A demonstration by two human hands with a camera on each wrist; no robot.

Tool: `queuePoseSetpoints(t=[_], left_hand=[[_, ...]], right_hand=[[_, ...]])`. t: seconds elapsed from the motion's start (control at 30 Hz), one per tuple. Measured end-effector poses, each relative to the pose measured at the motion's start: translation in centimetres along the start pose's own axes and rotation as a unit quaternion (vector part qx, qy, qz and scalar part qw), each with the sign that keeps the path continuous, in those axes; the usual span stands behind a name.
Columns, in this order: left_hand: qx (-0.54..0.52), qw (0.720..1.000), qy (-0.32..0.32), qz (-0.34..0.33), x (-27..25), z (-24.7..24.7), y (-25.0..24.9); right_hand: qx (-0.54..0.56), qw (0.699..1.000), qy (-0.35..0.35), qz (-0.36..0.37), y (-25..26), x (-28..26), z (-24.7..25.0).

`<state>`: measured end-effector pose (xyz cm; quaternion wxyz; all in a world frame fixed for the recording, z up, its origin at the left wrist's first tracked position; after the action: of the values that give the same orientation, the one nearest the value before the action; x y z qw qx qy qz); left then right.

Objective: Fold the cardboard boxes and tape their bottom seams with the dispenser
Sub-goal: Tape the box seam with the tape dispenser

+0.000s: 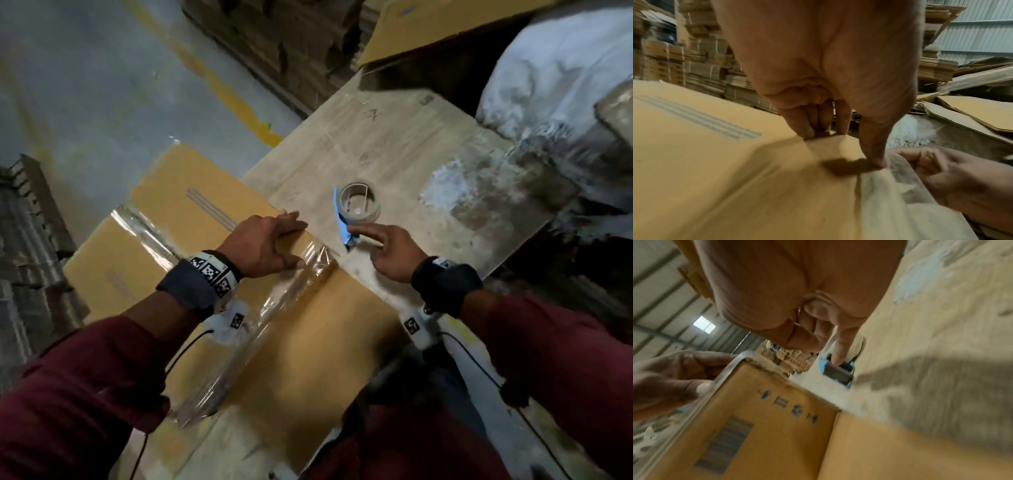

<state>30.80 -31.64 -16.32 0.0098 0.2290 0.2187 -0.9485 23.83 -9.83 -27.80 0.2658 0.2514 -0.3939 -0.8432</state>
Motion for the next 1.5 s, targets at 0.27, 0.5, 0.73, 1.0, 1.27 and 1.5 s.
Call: queuePoseSetpoints(t=[0.27, 0.5, 0.73, 1.0, 1.27, 1.5], left_hand=[[0.001, 1.000, 0.021, -0.022, -0.3, -0.3, 0.2], [0.033, 0.999, 0.006, -0.038, 0.1, -0.6, 0.4], [0.041, 0.998, 0.008, -0.039, -0.3, -0.7, 0.5], [0.023, 0.999, 0.012, -0.038, -0.6, -0.8, 0.7], [0.034, 0.999, 0.002, -0.039, 0.6, -0.8, 0.2], [0.018, 0.999, -0.011, -0.048, 0.6, -1.1, 0.8]], right_hand=[[0.212, 0.969, -0.123, -0.001, 5.1, -3.5, -8.0], [0.170, 0.963, -0.207, -0.029, 6.0, -4.5, -12.3], [0.066, 0.968, -0.239, -0.035, 9.0, -4.9, -15.1], [0.029, 0.973, -0.230, 0.000, 7.1, -7.8, -14.8], [0.172, 0.933, -0.304, -0.088, 5.4, -4.3, -4.8], [0.199, 0.941, -0.258, -0.092, 1.9, -5.0, -4.5]])
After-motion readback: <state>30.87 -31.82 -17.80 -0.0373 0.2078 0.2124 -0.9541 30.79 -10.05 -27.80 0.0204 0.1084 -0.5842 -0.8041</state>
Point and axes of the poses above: each hand's wrist, its own x-axis towards the middle knuckle, its own z-axis out of the back of the hand, y = z × x, the point moved 6 cm from there along x, towards the middle knuckle, and after that the axes turned 11 degrees about -x, right-handed, at the moved point
